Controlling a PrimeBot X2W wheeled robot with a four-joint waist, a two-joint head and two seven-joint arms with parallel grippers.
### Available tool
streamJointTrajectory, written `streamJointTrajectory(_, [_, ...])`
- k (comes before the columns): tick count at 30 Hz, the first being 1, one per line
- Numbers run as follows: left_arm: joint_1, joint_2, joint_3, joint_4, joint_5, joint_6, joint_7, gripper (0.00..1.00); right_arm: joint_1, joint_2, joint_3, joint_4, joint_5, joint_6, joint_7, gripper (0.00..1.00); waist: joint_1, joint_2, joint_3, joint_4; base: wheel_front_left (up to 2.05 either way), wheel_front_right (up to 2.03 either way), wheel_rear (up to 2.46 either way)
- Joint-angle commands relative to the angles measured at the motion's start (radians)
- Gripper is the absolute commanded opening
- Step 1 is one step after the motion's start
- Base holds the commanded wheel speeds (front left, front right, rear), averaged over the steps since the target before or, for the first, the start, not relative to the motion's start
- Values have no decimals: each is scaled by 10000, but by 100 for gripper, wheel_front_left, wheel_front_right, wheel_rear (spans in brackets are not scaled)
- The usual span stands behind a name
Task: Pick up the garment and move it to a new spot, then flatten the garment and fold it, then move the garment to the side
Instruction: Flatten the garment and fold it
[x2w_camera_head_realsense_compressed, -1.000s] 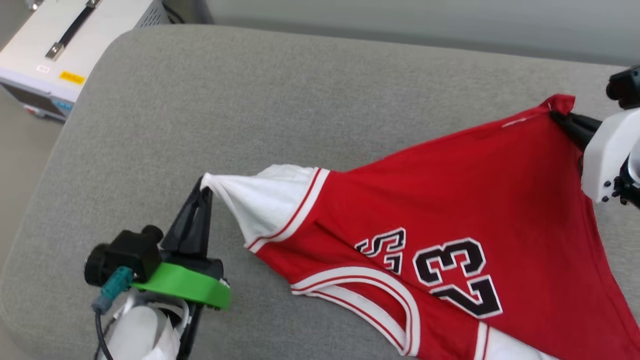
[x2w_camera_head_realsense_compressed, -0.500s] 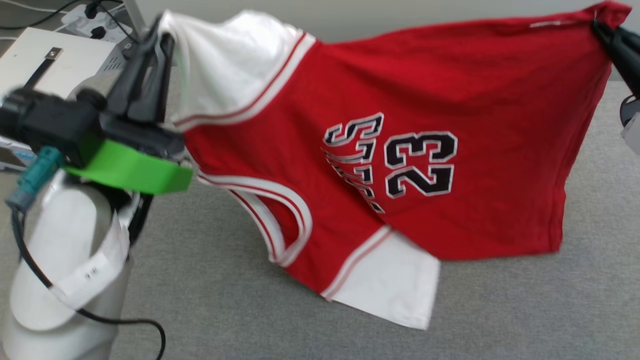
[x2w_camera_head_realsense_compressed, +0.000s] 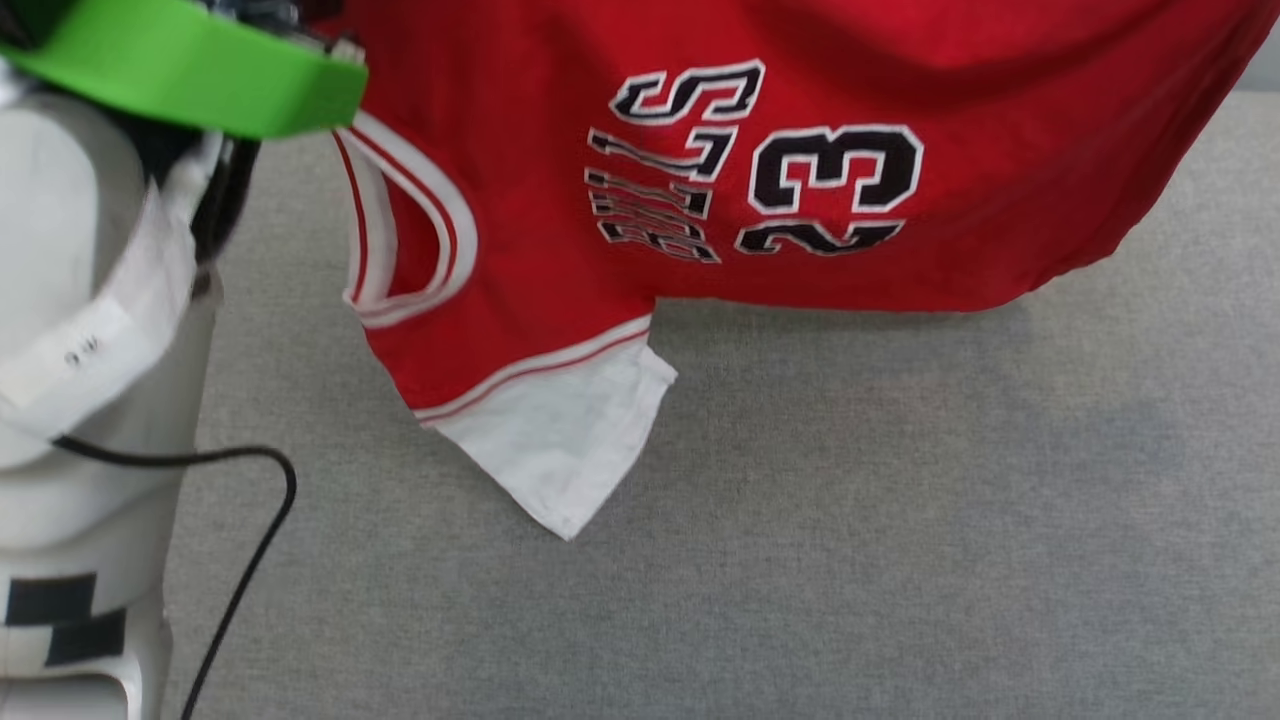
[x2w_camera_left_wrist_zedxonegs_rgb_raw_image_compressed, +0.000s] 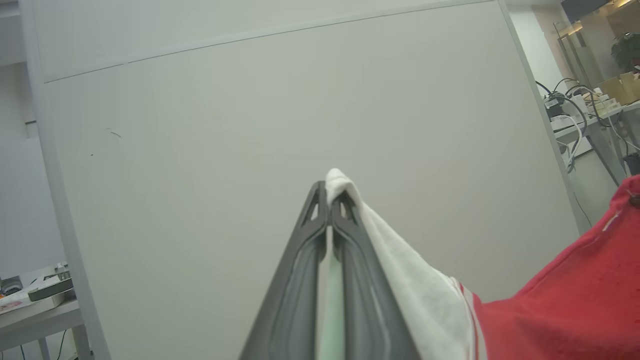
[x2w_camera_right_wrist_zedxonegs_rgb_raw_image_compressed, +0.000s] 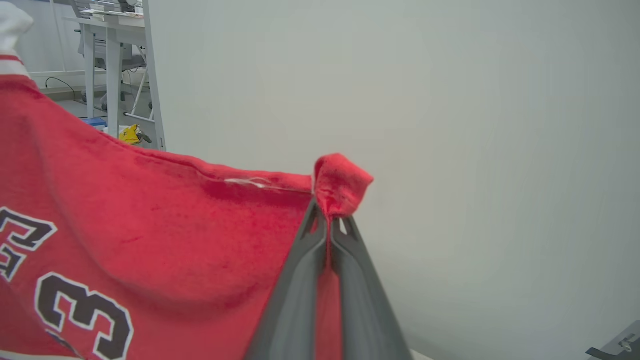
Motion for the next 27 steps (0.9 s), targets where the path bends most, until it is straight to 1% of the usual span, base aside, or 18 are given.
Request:
streamJointTrajectory(1, [-479,-44,-31,169,-131,-27,18,0,-342,149,-119,26,-163,-9,23,0,1,0,677,-88,0,0,0])
streamJointTrajectory(3, [-1243,3,-49,627,-156,-27,0,0,-894,407,-281,257,-365,-9,15,0,1,0,1141,-150,0,0,0])
streamJointTrajectory(5, [-1965,170,-60,1152,111,-27,-45,0,-1503,674,-308,634,-540,-9,-29,0,1,0,1529,-269,0,0,0])
streamJointTrajectory(8, [-3084,78,-57,1866,-34,-27,-179,0,-2637,1091,-258,1373,-758,-9,-157,0,1,0,2134,-420,0,0,0])
streamJointTrajectory(12, [-4335,21,-228,2478,-57,-27,-268,0,-4283,1466,42,2521,-1178,-9,-436,0,1,0,2780,-517,0,0,0])
streamJointTrajectory(18, [-6017,-169,-463,2879,305,31,-72,0,-6880,1821,388,4393,-1933,-9,-1213,0,1,0,3428,-602,0,0,0])
streamJointTrajectory(22, [-7160,-72,-584,2960,543,24,126,0,-8423,2070,555,5540,-2391,-9,-1887,0,1,0,3675,-739,0,0,0])
streamJointTrajectory(27, [-8319,-52,-510,3026,483,29,417,0,-9942,2324,877,6837,-2739,-9,-2693,0,1,0,3865,-865,0,0,0])
